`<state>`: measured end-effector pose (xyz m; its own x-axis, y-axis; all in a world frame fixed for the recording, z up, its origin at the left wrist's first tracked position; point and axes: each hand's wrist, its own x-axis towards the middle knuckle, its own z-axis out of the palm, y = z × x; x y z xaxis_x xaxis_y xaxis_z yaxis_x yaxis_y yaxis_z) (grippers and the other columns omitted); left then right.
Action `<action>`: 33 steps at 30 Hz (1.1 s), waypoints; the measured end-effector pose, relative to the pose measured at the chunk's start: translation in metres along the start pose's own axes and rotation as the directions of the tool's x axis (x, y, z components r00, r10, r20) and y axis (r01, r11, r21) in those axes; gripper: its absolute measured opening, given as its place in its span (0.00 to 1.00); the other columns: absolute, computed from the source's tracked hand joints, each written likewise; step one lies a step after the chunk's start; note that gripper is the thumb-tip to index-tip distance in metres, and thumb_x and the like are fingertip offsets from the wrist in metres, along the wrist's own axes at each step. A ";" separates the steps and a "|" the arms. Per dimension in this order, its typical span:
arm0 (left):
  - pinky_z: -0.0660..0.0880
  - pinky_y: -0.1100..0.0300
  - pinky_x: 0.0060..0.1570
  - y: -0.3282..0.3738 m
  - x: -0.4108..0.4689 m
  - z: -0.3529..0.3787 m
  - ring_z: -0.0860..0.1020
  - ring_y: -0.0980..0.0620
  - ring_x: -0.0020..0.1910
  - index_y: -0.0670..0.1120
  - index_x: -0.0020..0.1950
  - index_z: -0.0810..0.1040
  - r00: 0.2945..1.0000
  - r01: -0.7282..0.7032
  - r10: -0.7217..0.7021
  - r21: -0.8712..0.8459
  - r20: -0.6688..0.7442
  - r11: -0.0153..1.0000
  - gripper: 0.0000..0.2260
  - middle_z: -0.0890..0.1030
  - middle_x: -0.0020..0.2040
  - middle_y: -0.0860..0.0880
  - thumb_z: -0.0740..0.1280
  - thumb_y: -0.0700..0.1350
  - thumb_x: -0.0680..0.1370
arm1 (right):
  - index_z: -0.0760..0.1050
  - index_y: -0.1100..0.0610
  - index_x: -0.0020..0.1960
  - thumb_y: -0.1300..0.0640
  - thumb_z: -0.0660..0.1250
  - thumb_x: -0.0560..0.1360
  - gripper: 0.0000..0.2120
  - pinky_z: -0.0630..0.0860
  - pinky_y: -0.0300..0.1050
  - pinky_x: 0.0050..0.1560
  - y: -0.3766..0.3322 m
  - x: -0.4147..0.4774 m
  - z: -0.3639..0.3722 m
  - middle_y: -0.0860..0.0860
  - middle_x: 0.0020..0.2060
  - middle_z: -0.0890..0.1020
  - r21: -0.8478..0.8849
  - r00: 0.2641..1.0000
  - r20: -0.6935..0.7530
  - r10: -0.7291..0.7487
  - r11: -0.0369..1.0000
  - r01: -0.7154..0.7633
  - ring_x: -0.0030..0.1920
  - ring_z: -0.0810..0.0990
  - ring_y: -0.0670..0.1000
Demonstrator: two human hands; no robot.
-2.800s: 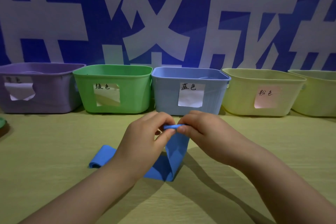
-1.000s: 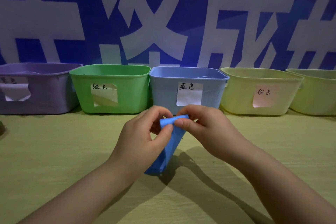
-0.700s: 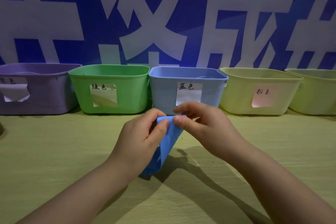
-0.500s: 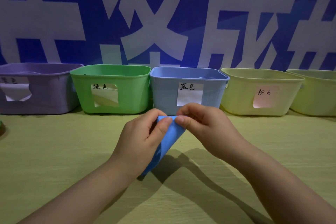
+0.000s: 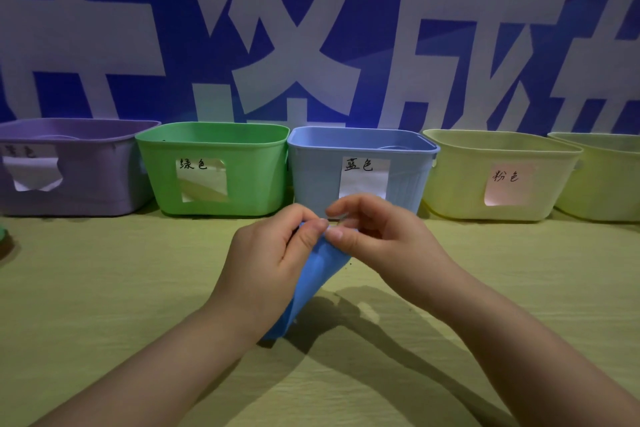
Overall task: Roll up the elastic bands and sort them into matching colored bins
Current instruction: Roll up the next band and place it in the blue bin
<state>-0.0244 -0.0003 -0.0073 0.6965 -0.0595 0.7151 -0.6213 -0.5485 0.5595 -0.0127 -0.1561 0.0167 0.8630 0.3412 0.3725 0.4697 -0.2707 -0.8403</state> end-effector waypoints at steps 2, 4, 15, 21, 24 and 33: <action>0.64 0.70 0.29 0.002 -0.001 0.001 0.72 0.59 0.30 0.51 0.39 0.77 1.000 0.013 -0.013 -0.029 -0.003 1.000 0.17 0.77 0.33 0.54 0.55 0.60 0.72 | 0.77 0.52 0.40 0.52 0.69 0.70 0.04 0.73 0.48 0.42 -0.001 0.000 0.000 0.53 0.36 0.80 -0.031 1.000 -0.004 -0.003 1.000 0.003 0.39 0.75 0.48; 0.64 0.70 0.28 0.004 -0.002 0.001 0.71 0.59 0.28 0.51 0.42 0.77 0.999 0.033 -0.033 -0.085 0.005 0.996 0.17 0.76 0.31 0.52 0.58 0.61 0.71 | 0.77 0.54 0.39 0.50 0.66 0.72 0.08 0.74 0.55 0.43 -0.003 0.000 -0.002 0.57 0.36 0.80 -0.086 1.000 -0.009 -0.001 0.996 0.001 0.37 0.74 0.50; 0.72 0.65 0.36 0.007 -0.004 0.003 0.77 0.57 0.36 0.53 0.42 0.75 0.998 0.062 -0.060 -0.107 0.026 0.992 0.06 0.80 0.38 0.54 0.70 0.51 0.70 | 0.79 0.50 0.41 0.40 0.63 0.68 0.15 0.75 0.50 0.44 -0.001 0.001 -0.005 0.48 0.34 0.79 -0.053 0.997 -0.070 -0.006 0.999 0.002 0.36 0.75 0.43; 0.71 0.61 0.35 0.004 -0.002 0.003 0.75 0.56 0.33 0.53 0.43 0.76 0.994 0.108 -0.110 -0.158 -0.003 0.982 0.09 0.79 0.35 0.52 0.67 0.57 0.68 | 0.77 0.49 0.38 0.51 0.67 0.72 0.05 0.72 0.49 0.40 -0.002 0.000 -0.004 0.50 0.33 0.77 -0.057 0.997 -0.071 -0.016 0.998 0.012 0.36 0.73 0.47; 0.71 0.71 0.37 0.006 -0.003 0.001 0.78 0.60 0.37 0.55 0.47 0.75 0.998 0.065 -0.063 -0.089 0.025 0.994 0.10 0.80 0.42 0.58 0.68 0.55 0.68 | 0.78 0.56 0.38 0.40 0.63 0.73 0.20 0.74 0.57 0.44 0.001 0.002 -0.005 0.59 0.33 0.78 -0.173 0.996 -0.086 -0.035 0.985 0.019 0.36 0.75 0.57; 0.72 0.53 0.38 0.002 -0.001 0.000 0.76 0.52 0.35 0.54 0.45 0.75 0.995 0.097 -0.099 -0.109 -0.014 0.989 0.12 0.79 0.36 0.52 0.63 0.59 0.69 | 0.78 0.46 0.40 0.37 0.67 0.64 0.14 0.76 0.46 0.47 0.001 0.002 -0.004 0.47 0.36 0.81 0.033 0.991 -0.129 -0.040 0.998 0.044 0.40 0.77 0.42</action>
<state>-0.0263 -0.0016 -0.0065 0.7495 0.0064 0.6620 -0.5865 -0.4574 0.6684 -0.0095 -0.1593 0.0183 0.8605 0.2328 0.4532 0.5011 -0.2252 -0.8356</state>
